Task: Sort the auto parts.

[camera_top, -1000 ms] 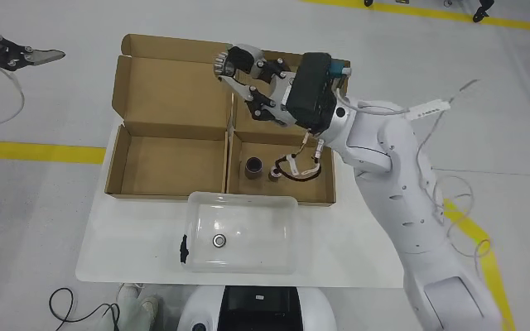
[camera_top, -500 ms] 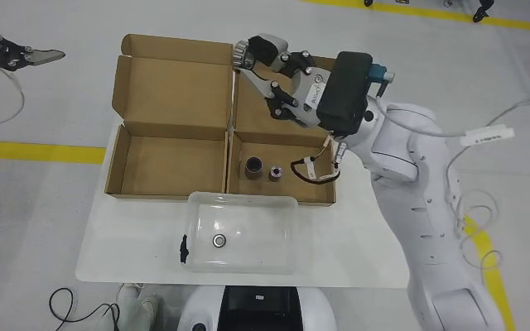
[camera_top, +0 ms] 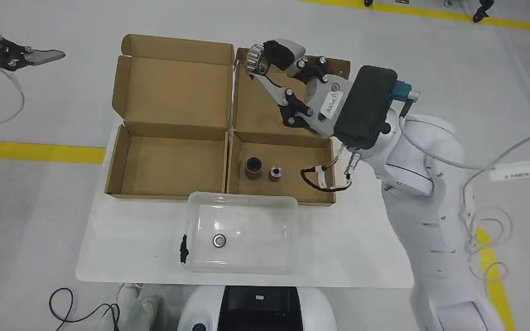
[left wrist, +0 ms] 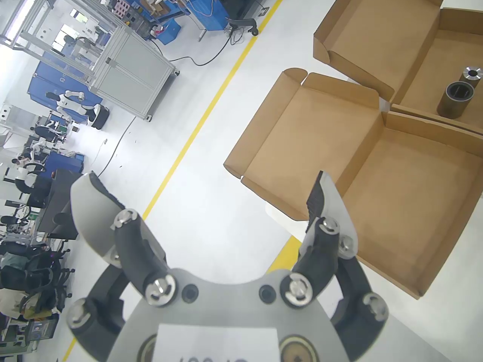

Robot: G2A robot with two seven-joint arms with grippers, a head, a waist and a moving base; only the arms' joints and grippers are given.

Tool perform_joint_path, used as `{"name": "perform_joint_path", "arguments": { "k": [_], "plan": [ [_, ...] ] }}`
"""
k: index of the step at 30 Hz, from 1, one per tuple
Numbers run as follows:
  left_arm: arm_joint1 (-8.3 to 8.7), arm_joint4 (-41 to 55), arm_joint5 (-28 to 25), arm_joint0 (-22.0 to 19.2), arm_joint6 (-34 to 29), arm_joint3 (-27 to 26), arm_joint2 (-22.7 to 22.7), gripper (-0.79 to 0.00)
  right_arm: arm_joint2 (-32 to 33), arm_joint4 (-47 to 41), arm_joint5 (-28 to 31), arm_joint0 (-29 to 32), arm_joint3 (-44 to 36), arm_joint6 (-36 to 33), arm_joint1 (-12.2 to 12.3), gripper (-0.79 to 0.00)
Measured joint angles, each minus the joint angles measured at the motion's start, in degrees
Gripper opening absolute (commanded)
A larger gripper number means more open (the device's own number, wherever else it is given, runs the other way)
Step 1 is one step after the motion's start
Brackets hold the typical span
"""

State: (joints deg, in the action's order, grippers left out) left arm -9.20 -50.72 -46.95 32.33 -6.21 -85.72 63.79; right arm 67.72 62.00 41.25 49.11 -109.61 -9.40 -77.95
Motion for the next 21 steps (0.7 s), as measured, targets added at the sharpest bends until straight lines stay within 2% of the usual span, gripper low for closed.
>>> {"name": "perform_joint_path", "arguments": {
  "k": [12, 18, 21],
  "plan": [
    [0.00, 0.0, 0.0, 0.0, 0.0, 0.0, 0.0, 0.000, -5.8, -1.6, 2.3, -0.3, 6.6, -5.1, 0.0, -0.785],
    [0.00, 0.0, 0.0, 0.0, 0.0, 0.0, 0.0, 0.000, -10.2, -0.8, 1.2, 1.1, 11.1, -5.0, -0.3, -0.785],
    [0.00, 0.0, 0.0, 0.0, 0.0, 0.0, 0.0, 0.000, -12.0, 0.3, 0.3, 1.6, 12.8, -7.1, -0.4, -0.785]
  ]
}}
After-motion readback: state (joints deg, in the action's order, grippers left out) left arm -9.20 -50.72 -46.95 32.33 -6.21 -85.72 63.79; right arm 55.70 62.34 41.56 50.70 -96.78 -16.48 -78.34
